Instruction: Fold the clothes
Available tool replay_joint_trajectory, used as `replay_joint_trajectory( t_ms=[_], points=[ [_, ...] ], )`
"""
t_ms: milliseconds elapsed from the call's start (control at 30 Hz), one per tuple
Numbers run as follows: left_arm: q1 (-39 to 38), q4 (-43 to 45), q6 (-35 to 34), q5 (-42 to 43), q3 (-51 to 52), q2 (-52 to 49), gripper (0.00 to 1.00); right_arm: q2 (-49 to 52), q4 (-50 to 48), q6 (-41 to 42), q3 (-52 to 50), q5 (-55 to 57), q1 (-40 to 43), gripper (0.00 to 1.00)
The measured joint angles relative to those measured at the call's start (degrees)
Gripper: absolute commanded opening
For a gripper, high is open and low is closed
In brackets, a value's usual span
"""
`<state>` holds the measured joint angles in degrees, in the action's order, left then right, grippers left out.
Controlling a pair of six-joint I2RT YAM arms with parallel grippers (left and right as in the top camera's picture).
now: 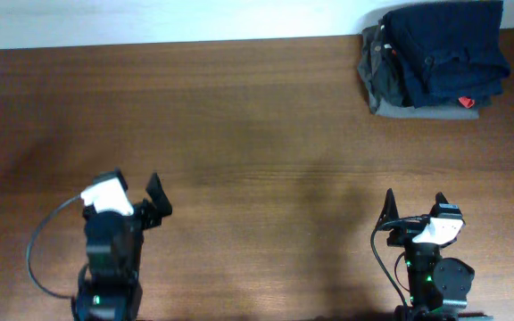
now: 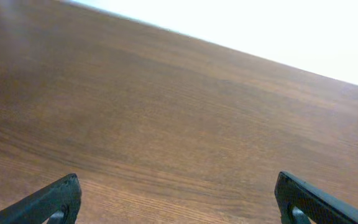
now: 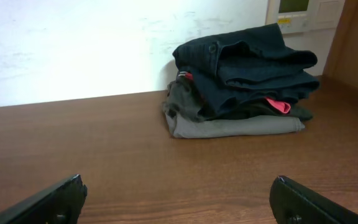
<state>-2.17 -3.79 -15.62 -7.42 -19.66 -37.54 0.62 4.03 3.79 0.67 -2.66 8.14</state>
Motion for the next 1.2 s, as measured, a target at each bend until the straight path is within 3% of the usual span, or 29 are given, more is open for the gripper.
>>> replay_joint_trajectory(
  t_ms=[267,467,800,1200],
  points=[
    [0.1,0.2,1.0,1.7,10.6,19.6,0.99,0.0,0.0,0.0,0.0,0.0,0.0,0.99],
    [0.1,0.2,1.0,2.3,16.1,27.9,0.99,0.0,0.0,0.0,0.0,0.0,0.0,0.99],
    [0.1,-0.6,1.1,3.0,18.7,36.5,0.99,0.0,0.0,0.0,0.0,0.0,0.0,0.99],
    [0.1,-0.8,3.7,3.8,18.7,36.7,0.99,0.0,0.0,0.0,0.0,0.0,0.0,0.99]
  ],
)
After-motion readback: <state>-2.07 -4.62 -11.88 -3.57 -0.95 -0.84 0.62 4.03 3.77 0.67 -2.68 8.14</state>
